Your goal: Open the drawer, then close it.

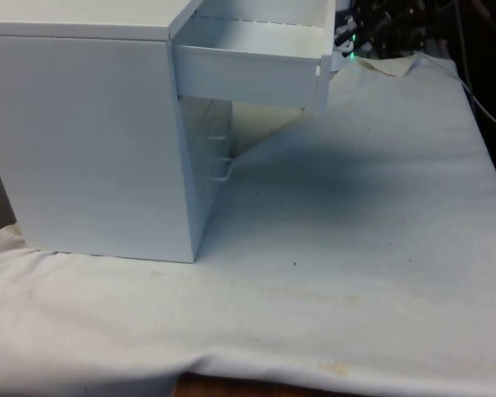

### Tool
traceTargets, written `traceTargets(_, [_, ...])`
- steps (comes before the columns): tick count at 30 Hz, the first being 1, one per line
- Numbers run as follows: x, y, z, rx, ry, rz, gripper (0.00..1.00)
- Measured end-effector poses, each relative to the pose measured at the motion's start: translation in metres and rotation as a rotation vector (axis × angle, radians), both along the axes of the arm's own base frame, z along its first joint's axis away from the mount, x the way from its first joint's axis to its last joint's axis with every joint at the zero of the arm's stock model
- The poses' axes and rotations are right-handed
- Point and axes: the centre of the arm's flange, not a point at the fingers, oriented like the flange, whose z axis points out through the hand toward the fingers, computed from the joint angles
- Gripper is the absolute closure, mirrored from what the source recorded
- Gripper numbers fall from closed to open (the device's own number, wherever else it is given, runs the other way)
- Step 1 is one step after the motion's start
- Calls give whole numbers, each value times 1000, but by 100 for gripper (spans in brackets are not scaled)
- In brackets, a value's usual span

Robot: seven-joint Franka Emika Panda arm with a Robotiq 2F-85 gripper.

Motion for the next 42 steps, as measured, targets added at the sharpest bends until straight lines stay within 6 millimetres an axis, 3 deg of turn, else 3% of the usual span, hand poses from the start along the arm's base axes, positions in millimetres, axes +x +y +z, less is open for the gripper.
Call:
traceTargets(3, [0, 0, 0, 0, 0, 0, 71])
traceTargets(4, [0, 0, 0, 1, -1, 1, 71])
traceTargets(5, [0, 0, 0, 0, 0, 0, 61])
traceTargets(17, [-1, 2, -1, 1, 0, 2, 0])
traceTargets(34, [-10, 42, -18, 19, -37, 5, 0])
traceTargets(42, [-10, 49, -22, 22, -46, 2, 0])
